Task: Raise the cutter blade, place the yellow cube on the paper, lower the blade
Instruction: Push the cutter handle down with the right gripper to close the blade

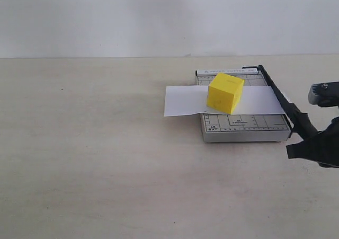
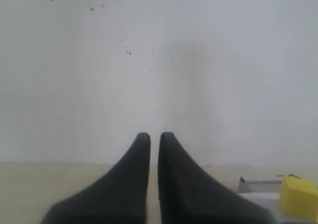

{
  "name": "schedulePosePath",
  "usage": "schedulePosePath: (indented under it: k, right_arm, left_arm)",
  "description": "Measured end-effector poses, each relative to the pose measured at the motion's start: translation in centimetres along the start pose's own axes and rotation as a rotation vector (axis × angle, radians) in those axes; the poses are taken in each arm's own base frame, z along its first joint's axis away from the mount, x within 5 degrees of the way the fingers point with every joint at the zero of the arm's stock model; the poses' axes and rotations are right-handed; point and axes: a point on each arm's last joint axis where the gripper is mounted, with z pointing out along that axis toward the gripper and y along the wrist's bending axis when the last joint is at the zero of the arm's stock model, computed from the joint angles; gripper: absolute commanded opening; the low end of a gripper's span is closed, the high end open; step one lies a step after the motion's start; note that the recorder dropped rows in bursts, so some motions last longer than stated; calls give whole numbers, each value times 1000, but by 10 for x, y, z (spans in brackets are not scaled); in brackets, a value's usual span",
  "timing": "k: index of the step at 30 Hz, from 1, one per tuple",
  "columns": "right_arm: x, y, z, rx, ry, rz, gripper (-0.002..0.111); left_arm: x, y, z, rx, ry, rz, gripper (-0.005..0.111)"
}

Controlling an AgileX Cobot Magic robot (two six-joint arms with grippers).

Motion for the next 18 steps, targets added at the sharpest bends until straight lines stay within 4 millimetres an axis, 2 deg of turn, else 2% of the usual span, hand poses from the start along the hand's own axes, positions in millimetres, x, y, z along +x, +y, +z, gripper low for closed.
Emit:
schedulePosePath:
  k: [5,10,14,16,18]
  right_arm:
    - [4,0,12,-2,43,12,0]
    - [5,0,14,-2,44,23,0]
    - [6,0,14,-2,44,25,1]
    - [6,0,14,-2,41,25,9]
    - [6,0,14,-2,40,25,24]
  left_arm:
    - [5,2,0,-15,56,200,4]
    - [19,15,-3,-123,235,351,4]
    - [29,25,-8,-213,380,394,4]
    - [31,27,-10,-229,409,401,4]
    - [31,27,-10,-231,412,401,4]
